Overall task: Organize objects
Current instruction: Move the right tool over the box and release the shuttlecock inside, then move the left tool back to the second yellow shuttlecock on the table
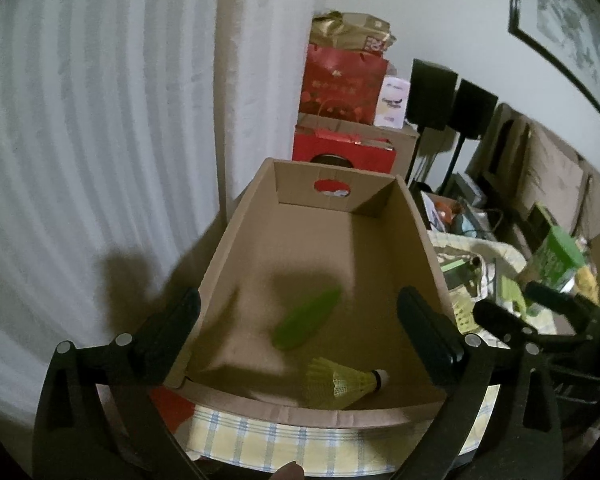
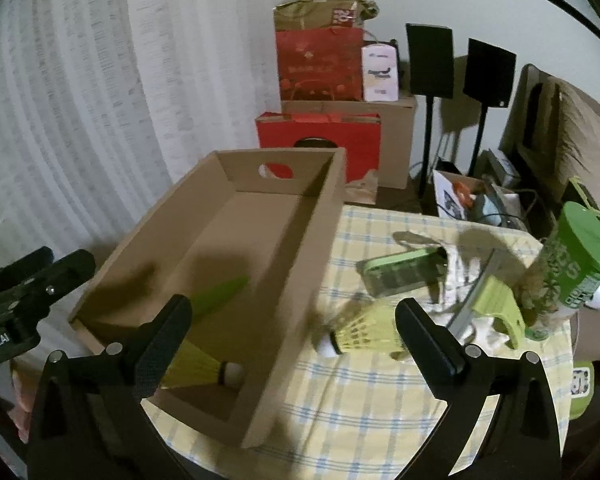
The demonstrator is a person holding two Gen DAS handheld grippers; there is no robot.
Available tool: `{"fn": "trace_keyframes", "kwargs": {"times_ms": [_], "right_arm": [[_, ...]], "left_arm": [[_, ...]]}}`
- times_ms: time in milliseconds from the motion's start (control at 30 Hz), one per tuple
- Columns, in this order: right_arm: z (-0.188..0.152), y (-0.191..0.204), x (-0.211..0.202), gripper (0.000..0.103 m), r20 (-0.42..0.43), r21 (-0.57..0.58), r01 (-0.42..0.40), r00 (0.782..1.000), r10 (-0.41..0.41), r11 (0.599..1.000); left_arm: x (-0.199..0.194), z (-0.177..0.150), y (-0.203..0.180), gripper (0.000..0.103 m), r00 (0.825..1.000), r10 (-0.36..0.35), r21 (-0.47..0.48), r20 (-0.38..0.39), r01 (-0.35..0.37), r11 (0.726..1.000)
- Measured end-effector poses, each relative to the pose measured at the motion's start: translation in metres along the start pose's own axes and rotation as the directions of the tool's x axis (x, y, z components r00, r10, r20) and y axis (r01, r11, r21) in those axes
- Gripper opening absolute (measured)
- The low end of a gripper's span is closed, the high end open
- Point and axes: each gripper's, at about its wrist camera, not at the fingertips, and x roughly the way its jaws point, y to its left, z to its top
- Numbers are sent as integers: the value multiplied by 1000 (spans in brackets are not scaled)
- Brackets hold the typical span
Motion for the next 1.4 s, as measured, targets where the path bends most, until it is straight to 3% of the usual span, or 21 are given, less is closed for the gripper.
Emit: {"fn": "trace_keyframes", "kwargs": {"times_ms": [400, 533, 933, 1067, 1200, 1400], "right_arm": [[-7, -30, -22, 102, 26, 25, 65, 998, -65, 998], [-9, -44, -29, 102, 32, 43, 84, 996, -85, 996], [-15, -98, -53, 102, 51, 119, 113, 992, -119, 987], [-19, -118, -59, 102, 52, 155, 116, 991, -125, 981], [-24, -134, -64, 102, 46, 182, 131, 989, -142, 975], [-36, -156, -69, 102, 34, 209, 145, 987, -156, 967]], "left_arm": [[-9, -7, -30, 101, 1000, -12, 40, 26, 11, 999], [-10, -8, -35, 102, 999, -52, 4, 11, 52, 999], [-5, -11, -67, 103, 986, -162, 26, -43, 163, 986], [-5, -12, -83, 103, 976, -215, 69, -46, 218, 974], [-2, -11, -107, 103, 967, -244, 171, -69, 253, 952], [11, -6, -146, 102, 954, -261, 353, -150, 298, 887]]}}
